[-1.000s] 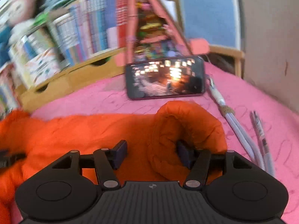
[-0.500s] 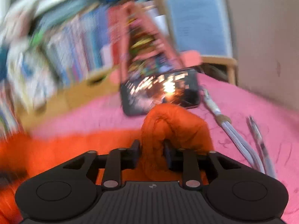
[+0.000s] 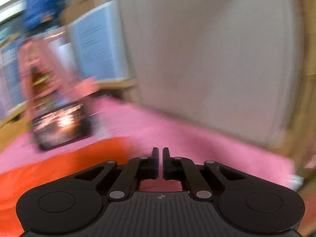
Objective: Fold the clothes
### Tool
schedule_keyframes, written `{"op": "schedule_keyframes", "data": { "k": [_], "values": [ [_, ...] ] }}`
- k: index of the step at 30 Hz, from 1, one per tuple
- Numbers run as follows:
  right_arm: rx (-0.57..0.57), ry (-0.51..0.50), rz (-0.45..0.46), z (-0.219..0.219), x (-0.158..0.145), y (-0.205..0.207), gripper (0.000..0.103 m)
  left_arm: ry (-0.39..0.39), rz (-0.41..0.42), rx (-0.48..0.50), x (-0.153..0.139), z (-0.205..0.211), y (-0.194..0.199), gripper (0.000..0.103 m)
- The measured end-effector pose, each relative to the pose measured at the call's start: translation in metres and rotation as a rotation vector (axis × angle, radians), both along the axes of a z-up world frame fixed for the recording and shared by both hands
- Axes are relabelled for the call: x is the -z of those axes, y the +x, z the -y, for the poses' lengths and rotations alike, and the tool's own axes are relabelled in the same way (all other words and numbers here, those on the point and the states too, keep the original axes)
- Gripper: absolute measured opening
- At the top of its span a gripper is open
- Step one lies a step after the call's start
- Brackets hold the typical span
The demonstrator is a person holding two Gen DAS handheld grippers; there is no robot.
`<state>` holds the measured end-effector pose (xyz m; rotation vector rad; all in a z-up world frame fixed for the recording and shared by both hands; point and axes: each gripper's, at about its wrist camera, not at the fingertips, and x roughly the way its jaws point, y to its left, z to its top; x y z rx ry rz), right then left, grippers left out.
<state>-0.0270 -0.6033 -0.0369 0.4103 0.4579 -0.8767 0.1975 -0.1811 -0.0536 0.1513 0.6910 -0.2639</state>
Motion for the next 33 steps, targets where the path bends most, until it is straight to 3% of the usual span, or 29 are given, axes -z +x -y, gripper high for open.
{"op": "schedule_keyframes", "data": {
  "k": [2, 4, 6, 10, 14, 16, 18, 23, 25, 26, 27, 28, 29, 30, 32, 33],
  "values": [
    [0.013, 0.032, 0.061, 0.011, 0.000, -0.019, 0.006, 0.001, 0.001, 0.000, 0.000, 0.000, 0.000, 0.103],
    [-0.117, 0.118, 0.169, 0.019, 0.003, -0.030, 0.008, 0.003, 0.002, -0.001, 0.000, 0.000, -0.001, 0.103],
    [-0.215, 0.124, 0.204, 0.014, 0.004, -0.033, 0.013, 0.004, 0.003, -0.001, 0.000, 0.001, -0.001, 0.103],
    [-0.377, 0.086, 0.146, -0.006, 0.010, -0.013, 0.022, 0.005, 0.003, -0.001, 0.001, 0.000, -0.001, 0.103],
    [-0.505, 0.086, 0.111, -0.025, 0.012, 0.011, 0.024, 0.004, 0.003, -0.001, 0.001, 0.000, 0.000, 0.103],
    [-0.535, 0.065, 0.057, -0.034, 0.010, 0.028, 0.034, 0.004, 0.002, -0.001, 0.001, 0.000, 0.000, 0.103],
    [-0.517, 0.029, 0.003, -0.038, 0.010, 0.042, 0.052, 0.003, 0.002, -0.001, 0.001, 0.000, 0.000, 0.103],
    [-0.515, 0.047, -0.042, -0.040, 0.014, 0.053, 0.053, 0.003, 0.002, -0.001, 0.001, 0.000, 0.000, 0.103],
    [-0.557, 0.034, -0.057, -0.048, 0.012, 0.053, 0.069, 0.003, 0.003, -0.001, 0.001, 0.000, 0.000, 0.103],
    [-0.583, 0.012, -0.061, -0.054, 0.010, 0.051, 0.084, 0.002, 0.003, -0.001, 0.001, 0.000, 0.000, 0.103],
    [-0.587, -0.026, -0.080, -0.059, 0.010, 0.050, 0.091, -0.001, 0.007, 0.000, 0.000, -0.001, -0.001, 0.103],
    [-0.583, -0.062, -0.103, -0.063, 0.011, 0.051, 0.089, -0.005, 0.011, 0.001, 0.000, -0.001, -0.002, 0.103],
    [-0.541, -0.082, -0.146, -0.063, 0.013, 0.055, 0.069, -0.009, 0.015, 0.002, -0.001, -0.002, -0.002, 0.103],
    [-0.501, -0.094, -0.180, -0.062, 0.016, 0.058, 0.029, -0.013, 0.019, 0.002, -0.001, -0.003, -0.003, 0.103],
    [-0.471, 0.008, -0.103, -0.053, 0.010, 0.054, 0.017, -0.026, 0.041, 0.003, -0.007, -0.008, -0.010, 0.103],
    [-0.470, 0.039, -0.053, -0.053, 0.003, 0.050, 0.016, -0.033, 0.058, 0.004, -0.011, -0.011, -0.016, 0.103]
  ]
}}
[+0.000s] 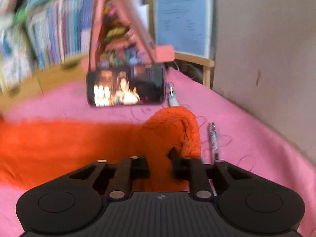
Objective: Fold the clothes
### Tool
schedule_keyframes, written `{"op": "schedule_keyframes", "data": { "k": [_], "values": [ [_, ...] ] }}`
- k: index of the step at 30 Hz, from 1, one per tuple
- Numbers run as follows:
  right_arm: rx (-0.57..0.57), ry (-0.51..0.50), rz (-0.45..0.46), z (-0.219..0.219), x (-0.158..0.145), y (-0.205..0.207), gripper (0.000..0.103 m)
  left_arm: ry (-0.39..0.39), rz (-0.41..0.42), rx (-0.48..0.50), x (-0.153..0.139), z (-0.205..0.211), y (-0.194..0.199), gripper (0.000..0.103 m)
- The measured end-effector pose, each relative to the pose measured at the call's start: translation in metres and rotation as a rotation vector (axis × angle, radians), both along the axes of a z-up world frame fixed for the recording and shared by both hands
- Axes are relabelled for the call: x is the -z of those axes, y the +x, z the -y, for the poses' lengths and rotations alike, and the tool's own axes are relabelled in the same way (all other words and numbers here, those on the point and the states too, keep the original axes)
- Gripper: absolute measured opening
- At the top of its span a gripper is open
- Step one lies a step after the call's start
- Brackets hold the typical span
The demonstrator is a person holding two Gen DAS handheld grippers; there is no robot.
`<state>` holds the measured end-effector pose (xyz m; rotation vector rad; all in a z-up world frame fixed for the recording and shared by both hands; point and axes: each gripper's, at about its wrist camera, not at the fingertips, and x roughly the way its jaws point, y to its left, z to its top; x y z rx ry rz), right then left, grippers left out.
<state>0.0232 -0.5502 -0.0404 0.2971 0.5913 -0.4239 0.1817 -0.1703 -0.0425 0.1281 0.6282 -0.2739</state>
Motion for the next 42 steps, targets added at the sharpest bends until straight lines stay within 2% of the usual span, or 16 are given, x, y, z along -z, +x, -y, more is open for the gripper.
{"op": "schedule_keyframes", "data": {
  "k": [4, 9, 11, 14, 17, 19, 21, 22, 24, 27, 29, 32, 37, 40, 42],
  "values": [
    [-0.132, 0.103, 0.200, -0.023, -0.039, -0.016, 0.015, -0.058, 0.128, 0.086, -0.031, -0.015, -0.040, 0.103],
    [-0.381, 0.318, 0.452, -0.065, -0.100, -0.016, 0.015, -0.100, 0.333, 0.324, -0.064, -0.003, -0.108, 0.103],
    [-0.484, 0.425, 0.514, -0.084, -0.120, -0.011, 0.015, -0.093, 0.403, 0.402, -0.068, 0.015, -0.134, 0.103],
    [-0.606, 0.586, 0.547, -0.107, -0.139, -0.005, 0.015, -0.054, 0.526, 0.442, -0.066, 0.047, -0.160, 0.103],
    [-0.703, 0.719, 0.548, -0.127, -0.147, -0.006, 0.015, -0.027, 0.598, 0.404, -0.065, 0.071, -0.166, 0.103],
    [-0.750, 0.779, 0.537, -0.133, -0.147, -0.011, 0.015, -0.023, 0.626, 0.331, -0.066, 0.074, -0.160, 0.103],
    [-0.761, 0.788, 0.531, -0.136, -0.146, -0.020, 0.015, -0.027, 0.649, 0.216, -0.070, 0.065, -0.150, 0.103],
    [-0.749, 0.761, 0.533, -0.136, -0.145, -0.026, 0.015, -0.029, 0.660, 0.158, -0.071, 0.061, -0.146, 0.103],
    [-0.719, 0.690, 0.540, -0.135, -0.141, -0.036, 0.015, -0.064, 0.641, 0.048, -0.076, 0.034, -0.132, 0.096],
    [-0.674, 0.579, 0.500, -0.143, -0.123, -0.044, 0.015, -0.097, 0.567, -0.056, -0.078, -0.010, -0.117, 0.093],
    [-0.662, 0.532, 0.449, -0.157, -0.107, -0.043, 0.015, -0.067, 0.516, -0.100, -0.072, -0.034, -0.112, 0.092],
    [-0.678, 0.504, 0.358, -0.185, -0.078, -0.035, 0.015, 0.021, 0.413, -0.123, -0.057, -0.061, -0.109, 0.092],
    [-0.735, 0.483, 0.285, -0.230, -0.045, -0.021, 0.017, 0.067, 0.259, -0.177, -0.029, -0.099, -0.112, 0.093],
    [-0.750, 0.360, 0.284, -0.255, -0.046, -0.016, 0.021, 0.037, 0.180, -0.188, -0.024, -0.124, -0.114, 0.097],
    [-0.749, 0.254, 0.294, -0.269, -0.050, -0.016, 0.031, 0.000, 0.143, -0.138, -0.027, -0.136, -0.125, 0.100]
  ]
}}
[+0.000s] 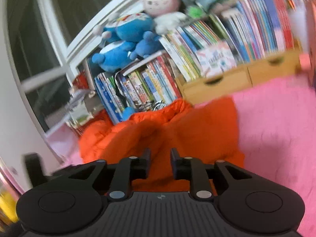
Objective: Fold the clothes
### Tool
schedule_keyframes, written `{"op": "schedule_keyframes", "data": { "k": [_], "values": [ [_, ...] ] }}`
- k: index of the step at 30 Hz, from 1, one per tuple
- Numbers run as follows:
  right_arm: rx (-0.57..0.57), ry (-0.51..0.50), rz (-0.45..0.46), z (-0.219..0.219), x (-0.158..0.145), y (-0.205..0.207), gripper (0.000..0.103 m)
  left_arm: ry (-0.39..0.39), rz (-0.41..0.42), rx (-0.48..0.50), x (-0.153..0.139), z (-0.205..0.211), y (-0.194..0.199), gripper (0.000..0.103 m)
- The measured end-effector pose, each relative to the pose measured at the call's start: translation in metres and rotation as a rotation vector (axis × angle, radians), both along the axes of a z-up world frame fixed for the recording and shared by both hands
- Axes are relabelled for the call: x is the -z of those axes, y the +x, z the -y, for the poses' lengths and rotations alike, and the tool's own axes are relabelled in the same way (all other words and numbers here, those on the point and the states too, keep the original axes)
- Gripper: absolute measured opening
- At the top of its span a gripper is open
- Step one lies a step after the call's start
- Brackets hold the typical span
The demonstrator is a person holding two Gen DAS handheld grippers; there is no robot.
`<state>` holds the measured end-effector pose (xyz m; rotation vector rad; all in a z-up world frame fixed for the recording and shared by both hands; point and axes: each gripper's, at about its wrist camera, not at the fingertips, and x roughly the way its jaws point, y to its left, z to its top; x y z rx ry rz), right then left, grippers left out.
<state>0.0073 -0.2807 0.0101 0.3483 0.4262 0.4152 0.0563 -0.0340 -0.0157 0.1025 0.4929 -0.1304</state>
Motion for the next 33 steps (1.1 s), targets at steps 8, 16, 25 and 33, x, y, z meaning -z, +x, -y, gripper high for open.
{"op": "schedule_keyframes", "data": {
  "k": [8, 16, 25, 33],
  "values": [
    [-0.102, -0.181, 0.048, -0.070, 0.004, 0.020, 0.043, -0.170, -0.098, 0.184, -0.016, -0.040, -0.045, 0.103],
    [-0.170, -0.192, 0.053, -0.097, 0.006, 0.013, 0.054, -0.132, -0.108, 0.248, -0.021, -0.063, -0.082, 0.103],
    [-0.155, -0.299, 0.009, -0.111, 0.018, 0.012, 0.060, -0.303, 0.034, 0.101, -0.056, -0.098, -0.092, 0.103],
    [-0.200, -0.343, 0.022, -0.136, 0.022, 0.013, 0.066, -0.633, -0.080, 0.246, -0.037, -0.115, -0.085, 0.103]
  ]
}}
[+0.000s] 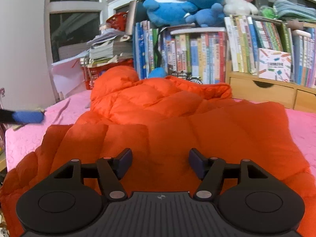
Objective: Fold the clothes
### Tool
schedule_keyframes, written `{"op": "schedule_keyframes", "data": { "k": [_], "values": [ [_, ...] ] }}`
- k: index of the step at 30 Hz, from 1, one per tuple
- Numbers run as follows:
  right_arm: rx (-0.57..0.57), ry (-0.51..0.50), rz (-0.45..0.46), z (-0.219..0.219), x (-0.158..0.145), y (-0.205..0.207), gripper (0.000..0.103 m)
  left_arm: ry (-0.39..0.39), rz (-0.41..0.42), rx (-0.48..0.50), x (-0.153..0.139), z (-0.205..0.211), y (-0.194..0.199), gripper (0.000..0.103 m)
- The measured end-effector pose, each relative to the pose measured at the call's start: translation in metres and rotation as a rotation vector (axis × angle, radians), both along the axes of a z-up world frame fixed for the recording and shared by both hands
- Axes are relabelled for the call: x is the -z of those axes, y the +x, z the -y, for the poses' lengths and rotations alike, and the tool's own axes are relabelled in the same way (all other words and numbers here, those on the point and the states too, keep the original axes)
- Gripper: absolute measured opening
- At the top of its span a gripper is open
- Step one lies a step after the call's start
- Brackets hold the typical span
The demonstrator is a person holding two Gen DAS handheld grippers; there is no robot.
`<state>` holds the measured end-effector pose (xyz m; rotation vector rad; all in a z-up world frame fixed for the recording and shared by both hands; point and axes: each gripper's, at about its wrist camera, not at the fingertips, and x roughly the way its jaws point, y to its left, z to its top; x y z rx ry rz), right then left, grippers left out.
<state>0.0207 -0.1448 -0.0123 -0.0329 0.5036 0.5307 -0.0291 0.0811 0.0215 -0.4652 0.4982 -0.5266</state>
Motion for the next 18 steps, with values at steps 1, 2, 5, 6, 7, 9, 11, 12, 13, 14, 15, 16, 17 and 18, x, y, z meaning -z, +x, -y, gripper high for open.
{"op": "schedule_keyframes", "data": {
  "k": [1, 2, 5, 6, 7, 9, 11, 12, 13, 14, 15, 16, 17, 18],
  "values": [
    [-0.001, -0.011, -0.003, -0.003, 0.003, 0.000, 0.066, -0.006, -0.057, -0.018, 0.008, 0.000, 0.007, 0.103],
    [0.004, -0.023, -0.004, -0.005, 0.006, 0.000, 0.067, -0.017, -0.107, -0.031, 0.017, 0.000, 0.011, 0.103],
    [0.007, -0.046, -0.012, -0.008, 0.014, -0.001, 0.068, -0.055, -0.159, -0.046, 0.032, -0.003, 0.011, 0.103],
    [0.005, -0.052, -0.015, -0.008, 0.015, -0.001, 0.068, -0.066, -0.169, -0.048, 0.035, -0.004, 0.012, 0.103],
    [0.003, -0.056, -0.019, -0.008, 0.016, 0.000, 0.068, -0.071, -0.182, -0.047, 0.037, -0.004, 0.012, 0.103],
    [0.000, -0.052, -0.030, -0.006, 0.016, 0.002, 0.069, -0.066, -0.198, -0.049, 0.038, -0.004, 0.008, 0.103],
    [-0.001, -0.037, -0.040, -0.004, 0.017, 0.003, 0.069, -0.073, -0.200, -0.039, 0.039, -0.006, 0.003, 0.103],
    [-0.002, -0.033, -0.045, -0.003, 0.017, 0.004, 0.070, -0.078, -0.201, -0.040, 0.041, -0.007, 0.004, 0.103],
    [-0.003, -0.031, -0.049, -0.003, 0.017, 0.005, 0.070, -0.081, -0.202, -0.044, 0.042, -0.007, 0.005, 0.103],
    [-0.004, -0.029, -0.054, -0.002, 0.017, 0.006, 0.070, -0.107, -0.195, -0.041, 0.044, -0.007, 0.010, 0.103],
    [-0.004, -0.030, -0.055, -0.003, 0.017, 0.006, 0.071, -0.139, -0.187, -0.036, 0.046, -0.007, 0.016, 0.103],
    [-0.004, -0.030, -0.057, -0.003, 0.017, 0.006, 0.071, -0.172, -0.178, -0.030, 0.048, -0.006, 0.023, 0.103],
    [-0.003, -0.032, -0.059, -0.003, 0.017, 0.006, 0.071, -0.204, -0.170, -0.025, 0.050, -0.006, 0.029, 0.103],
    [-0.003, -0.033, -0.061, -0.003, 0.017, 0.007, 0.071, -0.243, -0.164, -0.028, 0.052, -0.006, 0.038, 0.103]
  ]
}}
